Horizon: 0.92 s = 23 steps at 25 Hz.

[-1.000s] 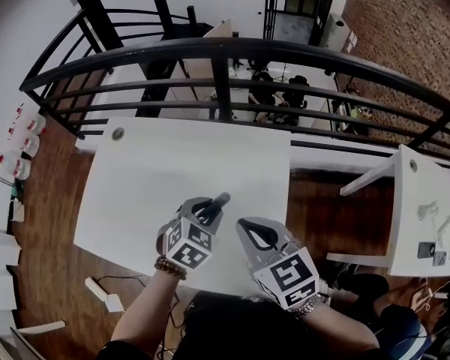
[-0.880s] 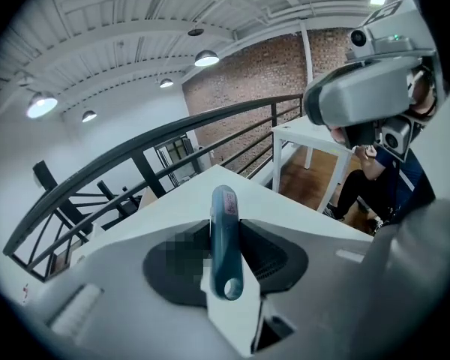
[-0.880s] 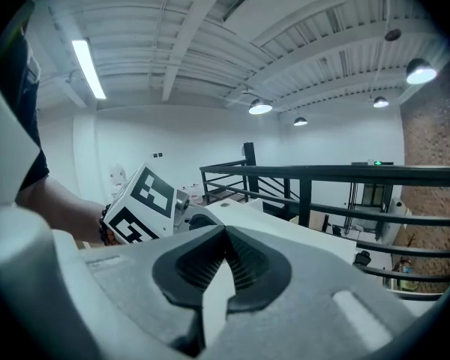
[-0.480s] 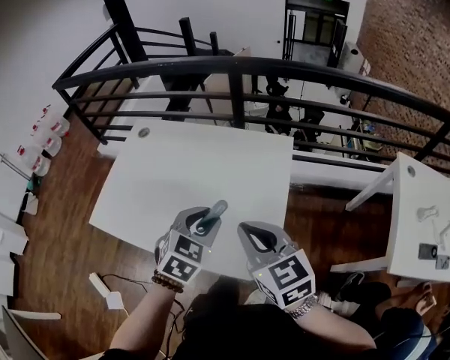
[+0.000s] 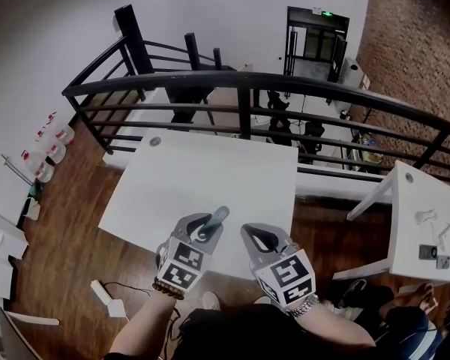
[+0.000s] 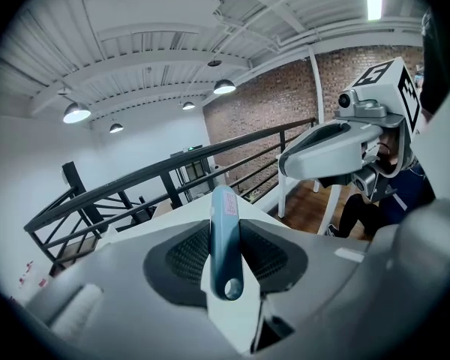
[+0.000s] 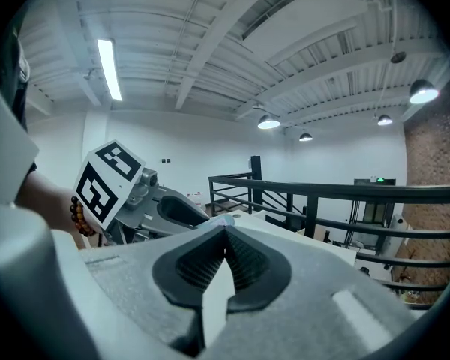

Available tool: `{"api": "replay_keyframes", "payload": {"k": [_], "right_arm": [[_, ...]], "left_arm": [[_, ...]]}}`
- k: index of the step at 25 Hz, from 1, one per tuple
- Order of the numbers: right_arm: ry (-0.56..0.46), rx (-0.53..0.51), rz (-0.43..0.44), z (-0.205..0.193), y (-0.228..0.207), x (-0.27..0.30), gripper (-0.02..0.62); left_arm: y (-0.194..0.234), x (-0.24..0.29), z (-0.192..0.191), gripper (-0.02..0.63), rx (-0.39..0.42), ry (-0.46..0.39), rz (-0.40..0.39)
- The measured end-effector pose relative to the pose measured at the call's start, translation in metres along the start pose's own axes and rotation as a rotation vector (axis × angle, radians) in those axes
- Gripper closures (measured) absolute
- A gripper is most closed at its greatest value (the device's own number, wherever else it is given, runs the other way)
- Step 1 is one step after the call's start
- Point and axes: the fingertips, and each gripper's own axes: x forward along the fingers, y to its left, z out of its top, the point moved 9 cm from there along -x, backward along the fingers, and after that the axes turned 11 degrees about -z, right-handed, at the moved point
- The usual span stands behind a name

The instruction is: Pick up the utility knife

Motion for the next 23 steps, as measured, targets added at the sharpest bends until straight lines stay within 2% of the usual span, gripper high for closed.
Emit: {"api": "replay_keyframes", "payload": {"k": [8, 23], "right_arm": [[0.0, -0.01, -0.025, 0.011, 0.034, 0.018, 0.602], [0.004, -0.025, -0.065, 0.017, 0.063, 0.02, 0.603]], "left_arm": [[0.023, -0.029, -0.015, 0.463, 0.002, -0.02, -0.017], [0.033, -0.049, -0.032, 0.463, 0.006, -0.049, -0.043]]}}
